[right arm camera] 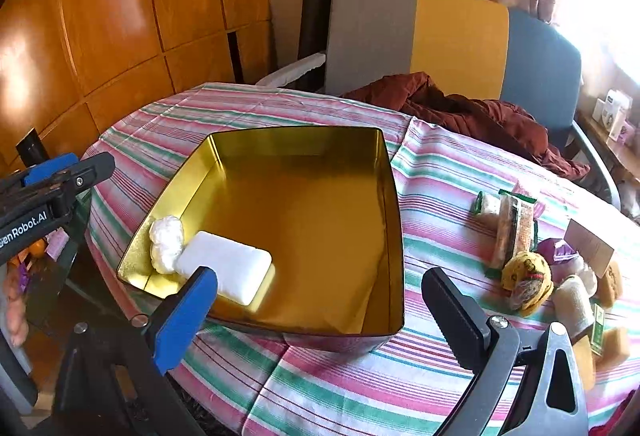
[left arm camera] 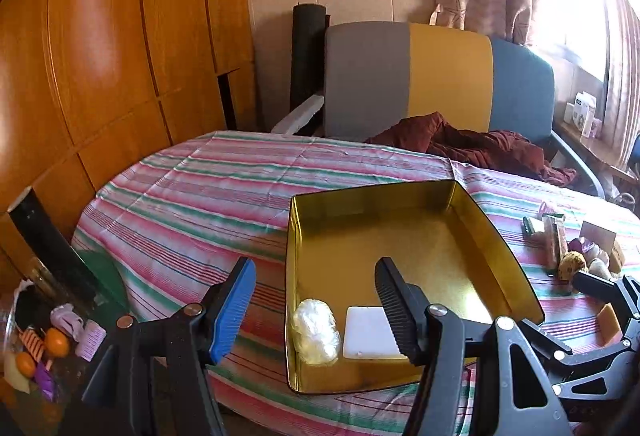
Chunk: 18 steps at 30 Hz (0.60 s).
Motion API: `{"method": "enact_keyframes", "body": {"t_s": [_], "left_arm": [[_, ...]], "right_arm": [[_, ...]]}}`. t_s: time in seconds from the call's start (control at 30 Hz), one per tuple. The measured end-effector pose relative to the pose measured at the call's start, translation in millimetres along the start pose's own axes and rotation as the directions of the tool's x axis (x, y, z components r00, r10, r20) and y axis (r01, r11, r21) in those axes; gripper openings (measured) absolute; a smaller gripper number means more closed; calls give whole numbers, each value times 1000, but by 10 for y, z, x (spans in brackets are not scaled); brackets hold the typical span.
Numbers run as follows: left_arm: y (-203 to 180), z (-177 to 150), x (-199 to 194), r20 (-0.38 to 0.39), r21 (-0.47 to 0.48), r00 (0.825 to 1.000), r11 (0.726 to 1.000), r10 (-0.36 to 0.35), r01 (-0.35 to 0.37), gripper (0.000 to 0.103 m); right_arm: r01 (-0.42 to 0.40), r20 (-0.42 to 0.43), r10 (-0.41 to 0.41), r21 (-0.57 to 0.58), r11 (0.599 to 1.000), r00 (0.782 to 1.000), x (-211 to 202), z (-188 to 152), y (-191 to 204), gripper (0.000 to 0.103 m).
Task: Organize objects
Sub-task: 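Open both tools to release the items and lift away from the tray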
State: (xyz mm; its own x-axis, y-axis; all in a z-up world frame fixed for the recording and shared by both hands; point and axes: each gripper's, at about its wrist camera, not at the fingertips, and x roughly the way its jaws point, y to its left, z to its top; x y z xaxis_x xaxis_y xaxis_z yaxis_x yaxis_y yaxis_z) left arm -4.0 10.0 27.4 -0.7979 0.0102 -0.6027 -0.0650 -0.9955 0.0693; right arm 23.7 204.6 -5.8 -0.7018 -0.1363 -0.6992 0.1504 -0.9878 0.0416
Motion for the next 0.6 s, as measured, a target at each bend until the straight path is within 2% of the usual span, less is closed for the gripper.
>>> {"method": "enact_keyframes", "body": {"t_s": [0.27,0.6], "left_arm": [[-99,29,-65,22,44,1000,999,13,-14,63],[-272,23,-74,4,97,1000,995,-21,21,63]], "right_arm": [[-4,13,4,6,1000,1000,-33,-20,-11,103],[13,20,-14,50,999,1000,-64,-47,-174,103]]}}
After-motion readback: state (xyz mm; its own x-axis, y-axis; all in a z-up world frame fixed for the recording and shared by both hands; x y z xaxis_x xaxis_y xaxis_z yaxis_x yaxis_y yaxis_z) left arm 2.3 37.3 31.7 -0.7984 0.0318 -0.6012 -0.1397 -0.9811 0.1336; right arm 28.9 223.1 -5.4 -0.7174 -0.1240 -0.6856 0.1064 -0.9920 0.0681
